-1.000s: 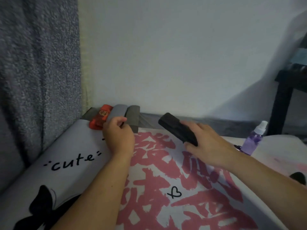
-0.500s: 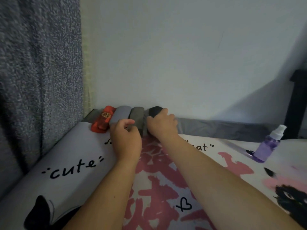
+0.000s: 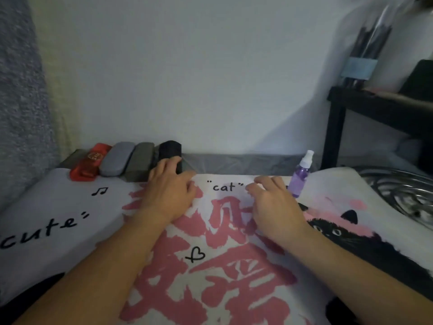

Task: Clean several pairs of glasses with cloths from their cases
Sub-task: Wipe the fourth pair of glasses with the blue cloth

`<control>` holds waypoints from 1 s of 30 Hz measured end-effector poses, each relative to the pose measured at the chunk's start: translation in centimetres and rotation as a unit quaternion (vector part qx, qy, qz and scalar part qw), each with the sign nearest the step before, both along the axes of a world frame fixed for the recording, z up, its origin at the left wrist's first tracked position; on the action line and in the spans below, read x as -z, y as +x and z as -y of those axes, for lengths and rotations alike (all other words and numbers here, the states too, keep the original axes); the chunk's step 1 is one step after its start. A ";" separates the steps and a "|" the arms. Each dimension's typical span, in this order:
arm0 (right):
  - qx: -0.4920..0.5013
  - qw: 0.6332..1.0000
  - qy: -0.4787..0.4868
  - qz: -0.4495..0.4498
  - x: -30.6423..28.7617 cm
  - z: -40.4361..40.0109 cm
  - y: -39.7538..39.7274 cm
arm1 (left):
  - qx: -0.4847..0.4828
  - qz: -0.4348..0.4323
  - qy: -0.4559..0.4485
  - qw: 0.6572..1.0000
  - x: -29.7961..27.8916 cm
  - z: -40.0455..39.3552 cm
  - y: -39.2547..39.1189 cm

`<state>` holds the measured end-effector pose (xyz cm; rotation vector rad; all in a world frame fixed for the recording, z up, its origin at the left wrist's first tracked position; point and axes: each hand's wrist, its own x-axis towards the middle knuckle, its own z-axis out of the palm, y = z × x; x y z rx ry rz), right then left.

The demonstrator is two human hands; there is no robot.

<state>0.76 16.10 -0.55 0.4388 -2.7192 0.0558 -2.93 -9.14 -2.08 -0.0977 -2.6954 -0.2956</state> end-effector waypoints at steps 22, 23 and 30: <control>0.222 0.852 -0.473 0.038 -2.5 -10.8 0.2 | 0.184 0.106 0.292 0.932 -1.3 -15.2 1.6; 0.211 0.832 -0.513 0.025 -2.5 -10.9 0.1 | 0.206 0.155 0.351 0.900 -1.5 -18.1 1.4; 0.114 0.739 -0.662 -0.051 -3.1 -11.2 0.5 | 0.214 0.121 0.431 0.868 -2.0 -25.2 -1.0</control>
